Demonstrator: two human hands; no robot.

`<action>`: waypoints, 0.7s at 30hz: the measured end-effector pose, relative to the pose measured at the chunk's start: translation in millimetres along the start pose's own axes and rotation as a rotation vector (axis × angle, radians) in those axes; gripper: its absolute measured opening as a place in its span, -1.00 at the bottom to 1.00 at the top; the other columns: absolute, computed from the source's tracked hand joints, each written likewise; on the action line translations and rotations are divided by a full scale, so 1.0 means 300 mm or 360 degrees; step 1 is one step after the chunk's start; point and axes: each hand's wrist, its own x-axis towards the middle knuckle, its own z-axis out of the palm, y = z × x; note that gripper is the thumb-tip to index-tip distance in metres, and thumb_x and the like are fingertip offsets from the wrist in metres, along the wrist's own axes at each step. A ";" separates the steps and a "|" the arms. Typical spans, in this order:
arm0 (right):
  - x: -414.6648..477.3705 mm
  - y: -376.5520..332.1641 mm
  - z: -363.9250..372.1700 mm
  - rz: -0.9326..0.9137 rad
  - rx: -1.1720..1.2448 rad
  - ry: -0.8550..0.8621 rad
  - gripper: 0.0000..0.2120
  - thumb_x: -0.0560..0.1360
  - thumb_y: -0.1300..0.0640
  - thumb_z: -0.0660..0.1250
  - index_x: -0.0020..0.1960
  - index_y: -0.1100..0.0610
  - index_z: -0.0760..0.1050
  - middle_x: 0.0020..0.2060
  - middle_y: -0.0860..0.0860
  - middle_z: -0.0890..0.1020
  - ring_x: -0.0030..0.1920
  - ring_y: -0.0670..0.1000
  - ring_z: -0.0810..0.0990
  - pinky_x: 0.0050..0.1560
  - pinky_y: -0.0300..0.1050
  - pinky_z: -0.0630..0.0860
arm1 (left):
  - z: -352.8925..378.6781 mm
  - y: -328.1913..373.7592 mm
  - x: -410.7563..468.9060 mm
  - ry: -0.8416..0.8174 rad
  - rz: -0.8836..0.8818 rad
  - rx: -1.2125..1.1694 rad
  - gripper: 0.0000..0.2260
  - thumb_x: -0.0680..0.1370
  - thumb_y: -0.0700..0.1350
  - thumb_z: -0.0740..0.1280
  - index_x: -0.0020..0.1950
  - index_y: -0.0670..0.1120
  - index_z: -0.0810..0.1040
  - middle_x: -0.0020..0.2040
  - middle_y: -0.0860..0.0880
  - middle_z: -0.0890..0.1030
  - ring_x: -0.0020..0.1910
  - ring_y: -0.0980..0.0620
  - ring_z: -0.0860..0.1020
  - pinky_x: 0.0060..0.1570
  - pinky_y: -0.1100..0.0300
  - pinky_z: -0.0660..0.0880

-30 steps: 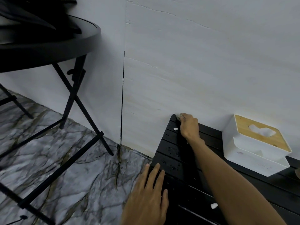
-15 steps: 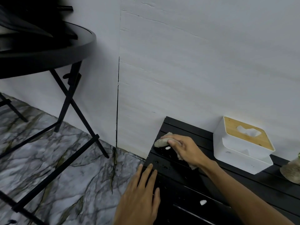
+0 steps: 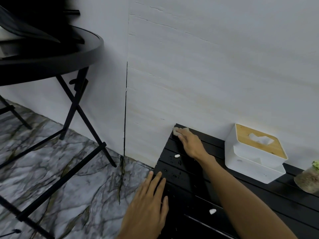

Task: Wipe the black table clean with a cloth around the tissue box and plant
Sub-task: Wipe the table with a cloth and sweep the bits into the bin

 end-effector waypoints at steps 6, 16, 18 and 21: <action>-0.212 -0.074 -0.039 -0.0438 0.0108 -0.0276 -0.70 0.70 0.08 0.19 0.40 -0.01 0.51 0.37 -0.15 0.56 0.38 -0.17 0.50 0.38 -0.11 0.47 | -0.021 0.014 -0.005 -0.0081 -0.0036 -0.0098 -0.53 0.62 0.14 0.01 0.49 0.01 0.31 0.54 0.09 0.21 0.54 0.10 0.03 0.43 0.17 0.14; -0.172 -0.083 -0.107 -0.0051 0.0282 0.0194 -0.69 0.70 0.04 0.15 0.10 -0.32 0.59 0.11 -0.23 0.66 -0.13 -0.05 0.64 0.05 -0.10 0.57 | -0.067 0.030 0.004 -0.0144 -0.0040 -0.0213 -0.41 0.58 0.19 -0.22 0.58 0.03 0.00 0.58 0.15 -0.11 0.50 0.20 -0.30 0.41 0.32 -0.24; -0.159 -0.062 -0.053 0.0009 0.0159 0.0071 -0.74 0.69 -0.05 0.14 0.24 -0.27 0.56 0.19 -0.16 0.59 0.07 0.00 0.60 0.19 -0.01 0.52 | -0.065 0.030 0.010 -0.0133 -0.0037 -0.0221 -0.42 0.58 0.18 -0.21 0.58 0.02 0.02 0.58 0.14 -0.09 0.50 0.21 -0.29 0.40 0.33 -0.24; -0.210 -0.104 -0.023 -0.0142 0.0105 -0.0019 -0.75 0.69 -0.07 0.15 0.31 -0.29 0.46 0.21 -0.22 0.59 0.24 0.01 0.59 0.24 0.02 0.52 | -0.062 0.029 0.018 -0.0108 -0.0024 -0.0225 -0.45 0.61 0.16 -0.16 0.58 0.01 0.03 0.58 0.13 -0.06 0.51 0.20 -0.27 0.38 0.36 -0.25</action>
